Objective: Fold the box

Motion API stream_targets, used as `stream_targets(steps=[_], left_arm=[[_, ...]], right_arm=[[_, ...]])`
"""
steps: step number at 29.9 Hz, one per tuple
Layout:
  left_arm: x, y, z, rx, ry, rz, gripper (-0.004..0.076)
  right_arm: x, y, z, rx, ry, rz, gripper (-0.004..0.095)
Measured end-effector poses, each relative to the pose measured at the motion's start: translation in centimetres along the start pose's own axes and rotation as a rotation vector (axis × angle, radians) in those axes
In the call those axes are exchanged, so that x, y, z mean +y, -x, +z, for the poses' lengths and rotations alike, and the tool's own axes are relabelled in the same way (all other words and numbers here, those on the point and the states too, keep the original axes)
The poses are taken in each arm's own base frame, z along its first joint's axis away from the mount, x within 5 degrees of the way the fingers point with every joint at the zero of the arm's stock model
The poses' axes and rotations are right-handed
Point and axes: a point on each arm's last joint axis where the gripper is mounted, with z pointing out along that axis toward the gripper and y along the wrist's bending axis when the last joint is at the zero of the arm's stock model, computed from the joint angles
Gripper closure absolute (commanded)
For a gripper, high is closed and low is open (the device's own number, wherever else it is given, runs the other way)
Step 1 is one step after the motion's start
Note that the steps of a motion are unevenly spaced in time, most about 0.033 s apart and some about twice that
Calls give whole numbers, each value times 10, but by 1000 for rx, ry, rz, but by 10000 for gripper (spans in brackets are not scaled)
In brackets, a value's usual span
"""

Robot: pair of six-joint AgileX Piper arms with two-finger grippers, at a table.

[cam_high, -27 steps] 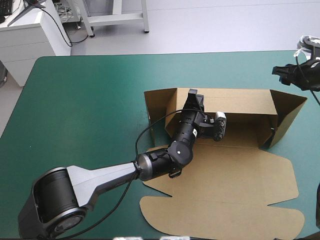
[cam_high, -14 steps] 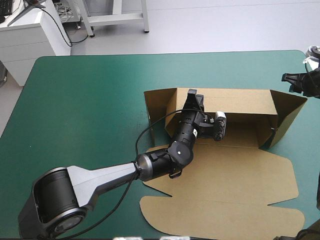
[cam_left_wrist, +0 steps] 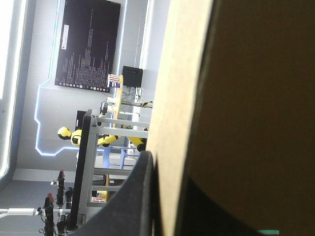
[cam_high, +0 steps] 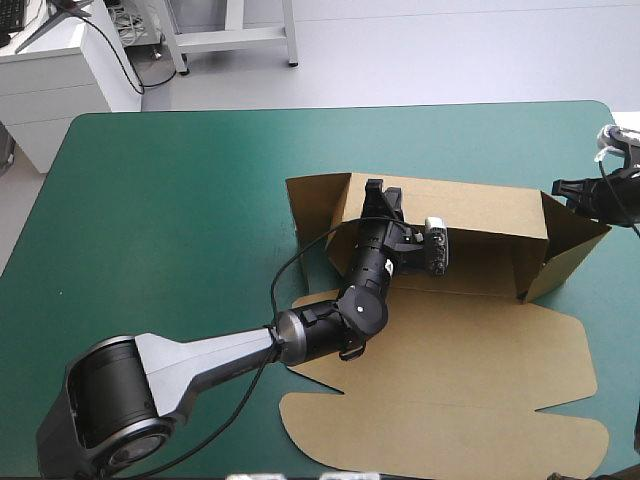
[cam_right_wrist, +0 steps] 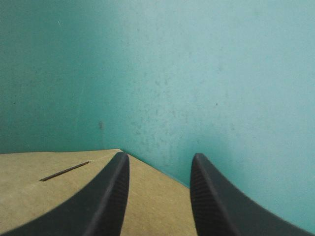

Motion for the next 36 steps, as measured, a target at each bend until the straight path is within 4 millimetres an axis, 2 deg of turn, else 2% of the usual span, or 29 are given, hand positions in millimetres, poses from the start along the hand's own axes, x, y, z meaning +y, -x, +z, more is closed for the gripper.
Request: stream_targets(steps=[5,15,30,36], left_arm=[[0,0,0,4,4,-7,732],[3,0,-2,-3,7,-120,732],[3,0,-2,-1,6,-133,732],[4,-1,-2,10,16,-165,732]], right_arm=[[2,-4,-7,-39,3,4,535],[2,-4,-7,-50,0,37,537],[2,-4,-6,-50,6,64,558],[6,2,-12,-66,14,51,559]])
